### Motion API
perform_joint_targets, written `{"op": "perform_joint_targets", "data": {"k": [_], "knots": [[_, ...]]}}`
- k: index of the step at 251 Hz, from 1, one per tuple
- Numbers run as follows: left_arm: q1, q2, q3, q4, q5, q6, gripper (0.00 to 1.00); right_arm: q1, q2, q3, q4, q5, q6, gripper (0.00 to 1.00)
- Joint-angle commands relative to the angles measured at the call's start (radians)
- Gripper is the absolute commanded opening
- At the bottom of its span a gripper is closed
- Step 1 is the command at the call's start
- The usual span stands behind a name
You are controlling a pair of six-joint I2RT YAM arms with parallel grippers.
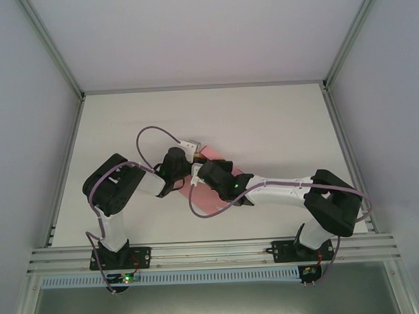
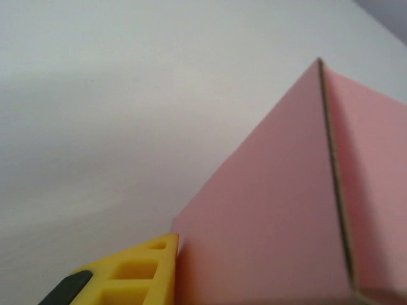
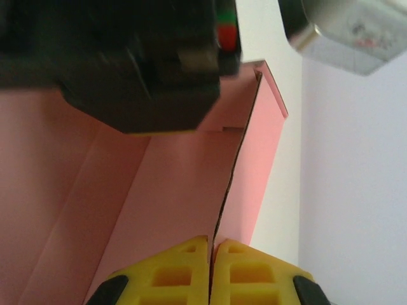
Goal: Assemble paper box
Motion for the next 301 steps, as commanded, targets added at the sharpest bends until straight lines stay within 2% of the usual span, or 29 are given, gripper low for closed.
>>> {"op": "perform_joint_targets", "data": {"k": [1,24,48,67,80,94,106,140,151,178,199,212,223,240,255,276,301], "knots": [[-0.001,-0.011,0.119,0.050,-0.255,-0.102,0.00,0.026,0.050,-0.044,-0.247,-0.342,0.027,0.00],[-0.001,-0.004,0.112,0.032,-0.307,-0.123,0.00,0.007,0.017,-0.049,-0.251,-0.364,0.067,0.00],[-0.001,-0.005,0.103,0.017,-0.288,-0.088,0.00,-0.031,-0.024,-0.041,-0.239,-0.351,0.134,0.00],[-0.001,-0.009,0.086,0.039,-0.184,-0.040,0.00,-0.077,-0.079,-0.022,-0.215,-0.360,0.201,0.23],[-0.001,-0.007,0.069,0.069,-0.120,-0.022,0.00,-0.108,-0.137,-0.013,-0.186,-0.403,0.244,0.44],[0.000,-0.006,0.060,0.084,-0.073,-0.024,0.00,-0.140,-0.214,-0.012,-0.137,-0.475,0.289,0.55],[0.001,-0.006,0.060,0.084,-0.023,-0.015,0.00,-0.164,-0.284,-0.020,-0.099,-0.541,0.322,0.80],[0.000,-0.018,0.059,0.089,0.057,-0.016,0.00,-0.217,-0.471,-0.044,0.021,-0.625,0.464,0.98],[0.000,-0.027,0.056,0.089,0.073,-0.027,0.00,-0.243,-0.524,-0.048,0.057,-0.626,0.520,0.98],[0.001,-0.054,0.032,0.121,0.130,-0.034,0.00,-0.343,-0.621,-0.038,0.087,-0.519,0.668,0.98],[0.001,-0.078,0.000,0.188,0.191,-0.035,0.00,-0.482,-0.636,0.012,-0.023,-0.383,0.816,0.98],[0.000,-0.099,-0.021,0.231,0.225,-0.044,0.00,-0.598,-0.614,0.056,-0.139,-0.421,0.882,0.98],[0.001,-0.116,-0.033,0.263,0.263,-0.056,0.00,-0.689,-0.577,0.091,-0.229,-0.509,0.925,0.98],[0.001,-0.143,-0.035,0.291,0.324,-0.080,0.00,-0.779,-0.494,0.131,-0.333,-0.623,0.995,0.98],[-0.001,-0.165,-0.026,0.283,0.345,-0.111,0.00,-0.800,-0.415,0.141,-0.354,-0.749,0.988,0.96],[-0.002,-0.193,-0.010,0.251,0.347,-0.126,0.00,-0.771,-0.316,0.156,-0.343,-0.899,0.951,0.93],[-0.005,-0.221,0.012,0.177,0.280,-0.125,0.00,-0.668,-0.229,0.197,-0.354,-0.912,0.867,0.93]]}}
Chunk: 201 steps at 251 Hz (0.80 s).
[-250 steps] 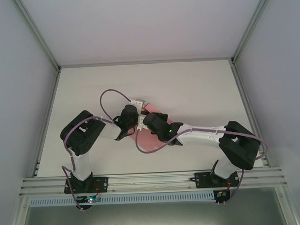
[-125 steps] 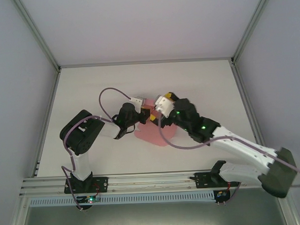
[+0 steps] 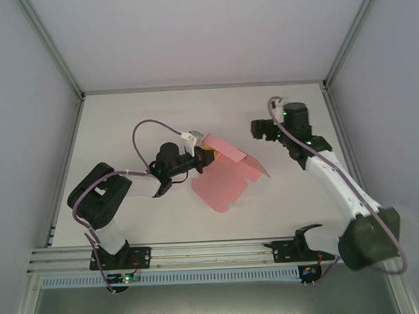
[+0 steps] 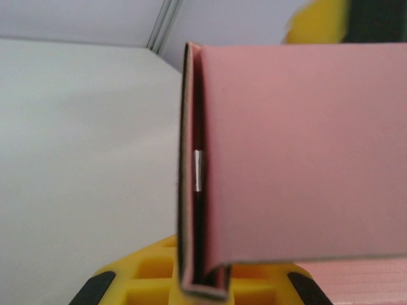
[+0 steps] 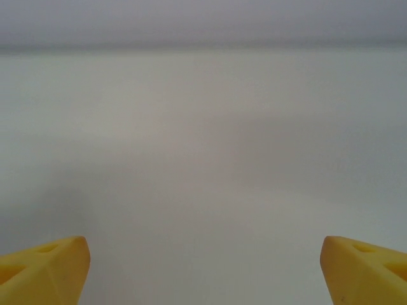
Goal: Assemble paper box
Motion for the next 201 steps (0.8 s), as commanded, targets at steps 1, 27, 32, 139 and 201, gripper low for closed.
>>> {"op": "perform_joint_targets", "data": {"k": [1,27,32,139,201], "knots": [[0.004,-0.044,0.038,-0.008,-0.020,-0.033,0.00,0.104,0.084,0.056,-0.091,-0.170,-0.048,0.93],[0.001,-0.038,0.067,-0.037,-0.023,-0.039,0.00,0.187,0.140,0.094,-0.091,-0.166,-0.091,0.93],[-0.002,-0.033,0.073,-0.038,-0.021,-0.041,0.00,0.197,0.149,0.098,-0.087,-0.175,-0.095,0.93],[-0.047,0.080,0.337,-0.427,-0.315,-0.166,0.00,0.366,0.117,0.063,0.094,-0.374,-0.183,0.91],[-0.106,0.092,0.431,-0.591,-0.364,-0.067,0.00,0.379,0.079,-0.016,0.198,-0.299,-0.204,0.92]]}}
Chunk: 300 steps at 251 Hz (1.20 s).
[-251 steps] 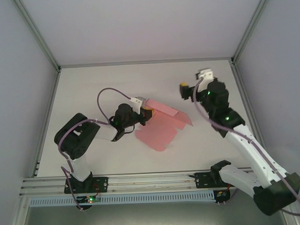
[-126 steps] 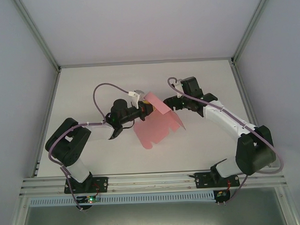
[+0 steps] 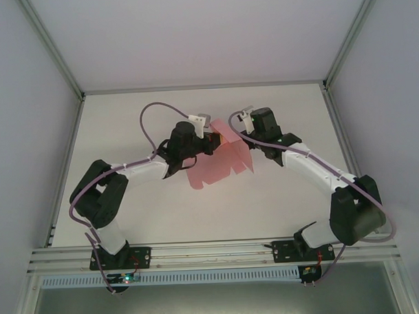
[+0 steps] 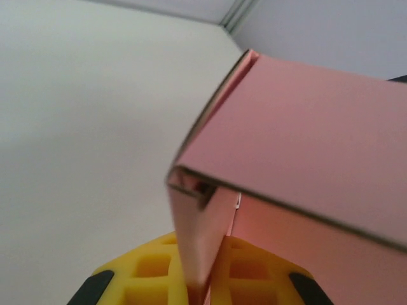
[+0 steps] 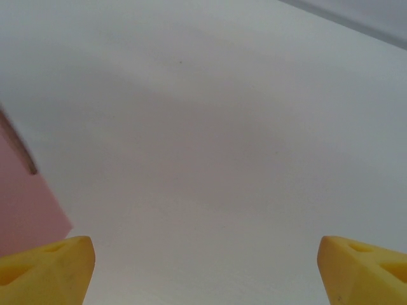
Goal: Assemble paper box
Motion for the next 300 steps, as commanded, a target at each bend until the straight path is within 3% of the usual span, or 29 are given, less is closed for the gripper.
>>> {"op": "perform_joint_targets", "data": {"k": [1,23,44,134,210,265,300], "knots": [[-0.066,0.053,0.084,-0.021,-0.138,0.034,0.00,0.182,-0.070,-0.029,0.118,-0.416,0.001,0.92],[-0.068,0.034,0.041,0.046,-0.035,0.058,0.00,0.174,-0.092,-0.061,0.127,-0.276,0.000,0.94],[-0.068,-0.006,-0.040,0.123,-0.010,0.077,0.00,0.140,-0.141,-0.107,0.141,-0.181,0.027,0.94],[-0.068,-0.253,-0.300,0.134,-0.181,0.223,0.00,-0.078,-0.522,-0.263,-0.001,0.070,0.181,0.98],[-0.068,-0.376,-0.358,0.050,-0.262,0.281,0.00,-0.097,-0.751,-0.134,-0.167,-0.183,0.041,0.98],[-0.068,-0.409,-0.371,0.009,-0.284,0.301,0.00,-0.094,-0.678,-0.079,-0.243,-0.398,-0.001,0.98],[-0.068,-0.421,-0.379,0.018,-0.298,0.296,0.00,-0.066,-0.582,-0.035,-0.342,-0.429,-0.047,0.98]]}}
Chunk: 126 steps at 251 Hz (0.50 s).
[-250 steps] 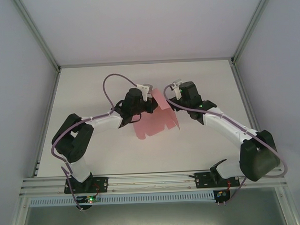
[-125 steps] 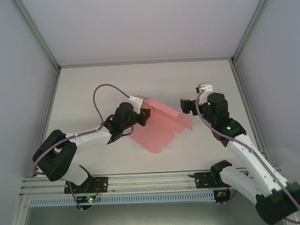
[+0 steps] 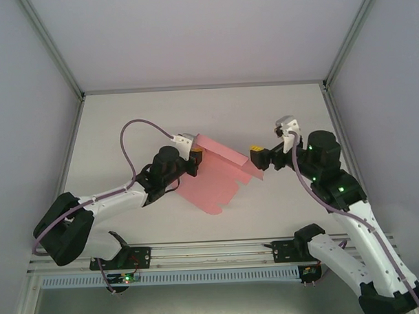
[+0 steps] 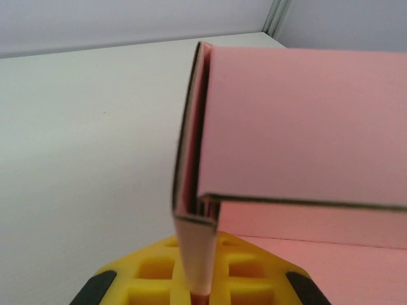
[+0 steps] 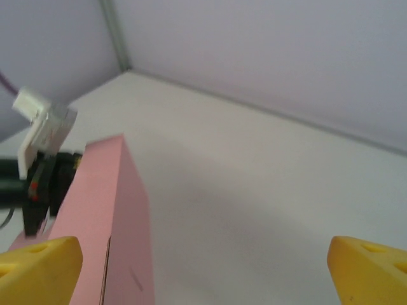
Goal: Assemble paper box
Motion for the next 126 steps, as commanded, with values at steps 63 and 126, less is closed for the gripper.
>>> {"op": "perform_joint_targets", "data": {"k": [63,126], "knots": [[-0.002,-0.013,0.009,0.007,-0.072,-0.015,0.00,0.103,0.166,0.053,-0.182,-0.049,-0.124,0.98],[-0.003,0.034,0.059,-0.001,-0.031,-0.086,0.00,0.161,0.251,0.065,-0.181,0.005,-0.163,0.98]]}}
